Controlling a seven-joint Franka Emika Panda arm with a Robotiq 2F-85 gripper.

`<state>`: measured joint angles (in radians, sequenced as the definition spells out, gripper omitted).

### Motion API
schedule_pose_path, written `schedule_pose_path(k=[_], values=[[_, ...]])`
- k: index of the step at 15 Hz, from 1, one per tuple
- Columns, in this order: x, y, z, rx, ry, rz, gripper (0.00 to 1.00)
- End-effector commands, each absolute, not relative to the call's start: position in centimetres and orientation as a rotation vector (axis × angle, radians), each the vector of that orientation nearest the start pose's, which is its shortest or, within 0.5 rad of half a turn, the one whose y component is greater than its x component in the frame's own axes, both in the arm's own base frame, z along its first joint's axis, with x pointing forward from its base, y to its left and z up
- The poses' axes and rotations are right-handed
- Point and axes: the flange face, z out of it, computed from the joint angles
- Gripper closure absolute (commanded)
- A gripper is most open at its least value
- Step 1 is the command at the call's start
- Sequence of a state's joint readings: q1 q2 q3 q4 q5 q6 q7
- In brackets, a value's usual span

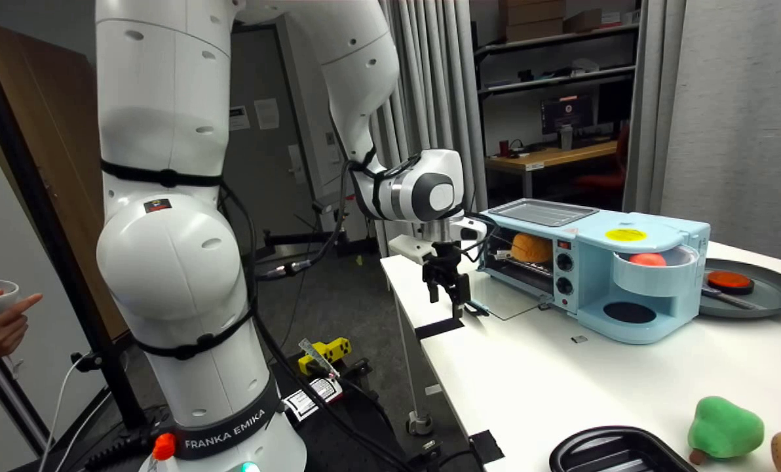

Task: Close the oven

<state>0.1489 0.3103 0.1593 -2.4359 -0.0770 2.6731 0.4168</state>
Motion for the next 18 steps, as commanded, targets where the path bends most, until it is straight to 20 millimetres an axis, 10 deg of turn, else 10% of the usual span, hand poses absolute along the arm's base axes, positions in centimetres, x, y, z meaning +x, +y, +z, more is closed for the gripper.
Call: schedule_pose_path(k=[1, 18], values=[[47.2, 14.9, 15.6, -3.123, 0.066, 0.070, 0.00], [52.4, 14.5, 14.5, -3.092, 0.088, -0.059, 0.00]])
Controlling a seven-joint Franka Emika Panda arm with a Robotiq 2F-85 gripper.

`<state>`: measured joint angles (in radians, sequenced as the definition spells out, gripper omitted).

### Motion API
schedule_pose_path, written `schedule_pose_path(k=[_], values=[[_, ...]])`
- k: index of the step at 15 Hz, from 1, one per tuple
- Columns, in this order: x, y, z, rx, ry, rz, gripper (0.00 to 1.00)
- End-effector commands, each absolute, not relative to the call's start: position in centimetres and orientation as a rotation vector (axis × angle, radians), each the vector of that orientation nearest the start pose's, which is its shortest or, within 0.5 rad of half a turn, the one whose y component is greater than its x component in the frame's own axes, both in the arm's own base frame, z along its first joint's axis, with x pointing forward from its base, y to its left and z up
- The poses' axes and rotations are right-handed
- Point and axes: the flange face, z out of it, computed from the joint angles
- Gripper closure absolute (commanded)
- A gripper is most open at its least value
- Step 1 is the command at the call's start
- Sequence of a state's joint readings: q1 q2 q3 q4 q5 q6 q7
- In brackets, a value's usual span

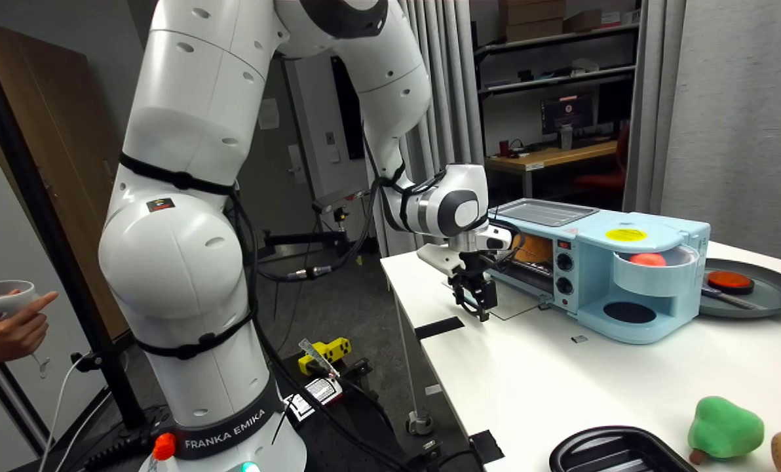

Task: Close the oven

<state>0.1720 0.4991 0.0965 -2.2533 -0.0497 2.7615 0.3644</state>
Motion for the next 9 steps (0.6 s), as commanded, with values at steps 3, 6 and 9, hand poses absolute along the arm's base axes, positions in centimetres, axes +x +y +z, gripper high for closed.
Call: schedule_pose_path(k=[3, 6, 9], values=[[52.0, 14.5, 15.3, -3.083, 0.080, -0.080, 0.00], [51.4, 14.7, 16.4, -3.078, 0.056, -0.113, 0.00], [50.8, 15.0, 18.1, -3.078, 0.031, -0.144, 0.00]])
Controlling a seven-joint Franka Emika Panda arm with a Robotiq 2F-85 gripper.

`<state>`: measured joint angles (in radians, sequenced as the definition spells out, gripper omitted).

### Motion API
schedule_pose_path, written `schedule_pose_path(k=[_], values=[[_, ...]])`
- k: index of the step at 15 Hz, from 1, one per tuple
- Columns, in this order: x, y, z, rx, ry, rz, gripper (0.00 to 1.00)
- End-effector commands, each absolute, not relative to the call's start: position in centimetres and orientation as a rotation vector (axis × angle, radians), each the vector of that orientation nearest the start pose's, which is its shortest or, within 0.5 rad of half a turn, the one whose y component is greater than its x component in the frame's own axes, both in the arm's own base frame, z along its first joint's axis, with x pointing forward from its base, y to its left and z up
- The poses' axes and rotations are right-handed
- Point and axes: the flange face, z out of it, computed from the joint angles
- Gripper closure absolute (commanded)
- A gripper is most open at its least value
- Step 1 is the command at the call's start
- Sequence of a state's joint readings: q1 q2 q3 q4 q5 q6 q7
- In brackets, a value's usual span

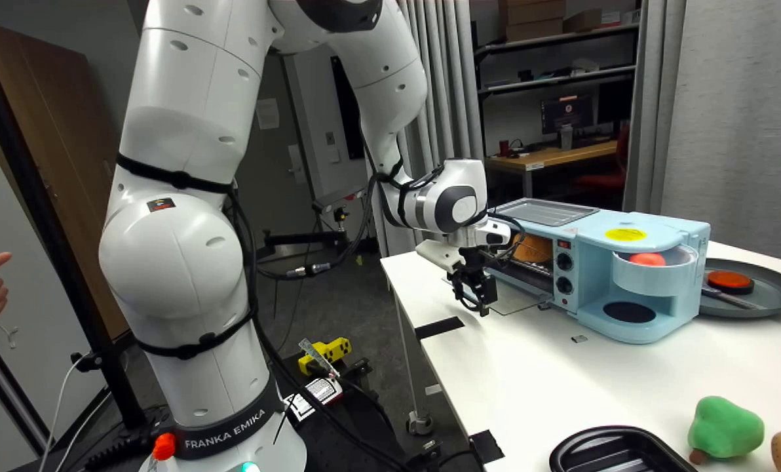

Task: Close the oven

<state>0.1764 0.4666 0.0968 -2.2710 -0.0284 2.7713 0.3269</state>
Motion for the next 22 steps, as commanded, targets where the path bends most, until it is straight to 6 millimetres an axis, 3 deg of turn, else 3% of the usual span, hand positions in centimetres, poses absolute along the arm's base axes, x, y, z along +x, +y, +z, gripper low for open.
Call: schedule_pose_path(k=[1, 6, 11, 17, 22], values=[[50.7, 15.1, 18.6, -3.078, 0.027, -0.153, 0.00], [50.1, 15.4, 22.1, -3.070, 0.021, -0.223, 0.00], [50.7, 16.6, 25.1, -3.062, -0.013, -0.292, 0.00], [51.5, 17.7, 26.9, -3.050, -0.050, -0.346, 0.00], [50.4, 18.6, 28.7, -3.030, -0.104, -0.413, 0.00]])
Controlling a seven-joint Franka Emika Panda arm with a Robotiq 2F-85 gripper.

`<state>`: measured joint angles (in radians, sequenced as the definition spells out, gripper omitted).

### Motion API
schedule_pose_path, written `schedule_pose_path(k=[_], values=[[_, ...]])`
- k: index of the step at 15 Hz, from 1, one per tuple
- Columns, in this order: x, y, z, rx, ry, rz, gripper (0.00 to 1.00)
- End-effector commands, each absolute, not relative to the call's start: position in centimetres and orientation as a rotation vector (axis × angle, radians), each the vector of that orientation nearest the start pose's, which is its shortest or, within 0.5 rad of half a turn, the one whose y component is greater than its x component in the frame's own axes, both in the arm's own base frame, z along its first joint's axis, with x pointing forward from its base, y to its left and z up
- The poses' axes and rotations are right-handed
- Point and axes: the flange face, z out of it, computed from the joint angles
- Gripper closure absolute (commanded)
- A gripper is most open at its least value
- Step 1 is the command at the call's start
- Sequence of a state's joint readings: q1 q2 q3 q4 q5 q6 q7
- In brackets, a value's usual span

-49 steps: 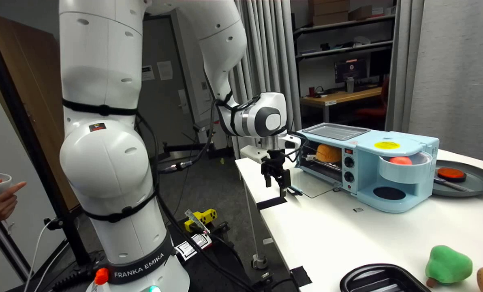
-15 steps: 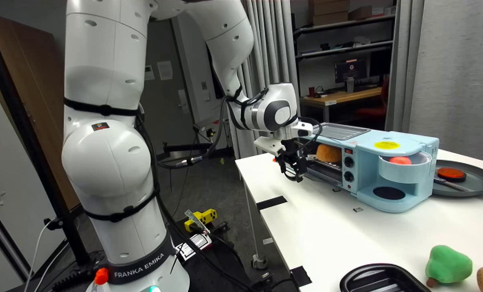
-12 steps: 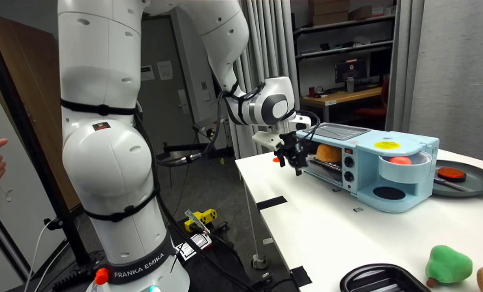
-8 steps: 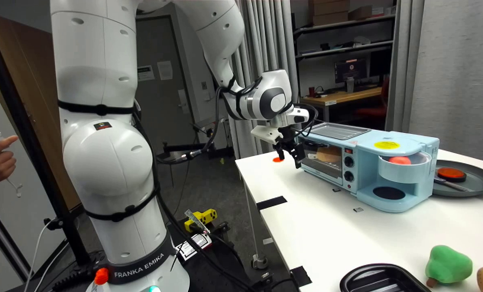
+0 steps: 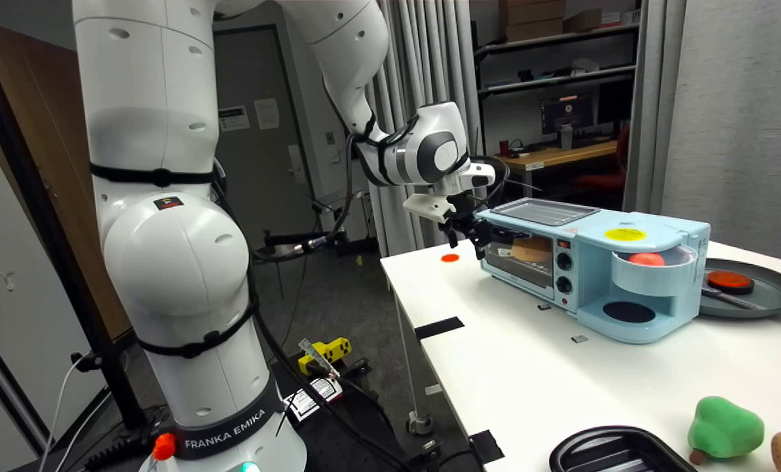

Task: Close the oven

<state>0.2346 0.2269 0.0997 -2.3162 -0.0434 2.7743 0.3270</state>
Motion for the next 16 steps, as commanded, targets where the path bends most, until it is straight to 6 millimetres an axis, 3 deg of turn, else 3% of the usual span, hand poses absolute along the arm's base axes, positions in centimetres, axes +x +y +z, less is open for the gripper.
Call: schedule_pose_path(k=[1, 10, 16], values=[[50.1, 18.9, 29.3, -3.025, -0.116, -0.431, 0.00], [45.5, 21.3, 35.0, -2.975, -0.282, -0.661, 0.00], [42.5, 21.8, 37.2, -2.940, -0.348, -0.784, 0.00]])
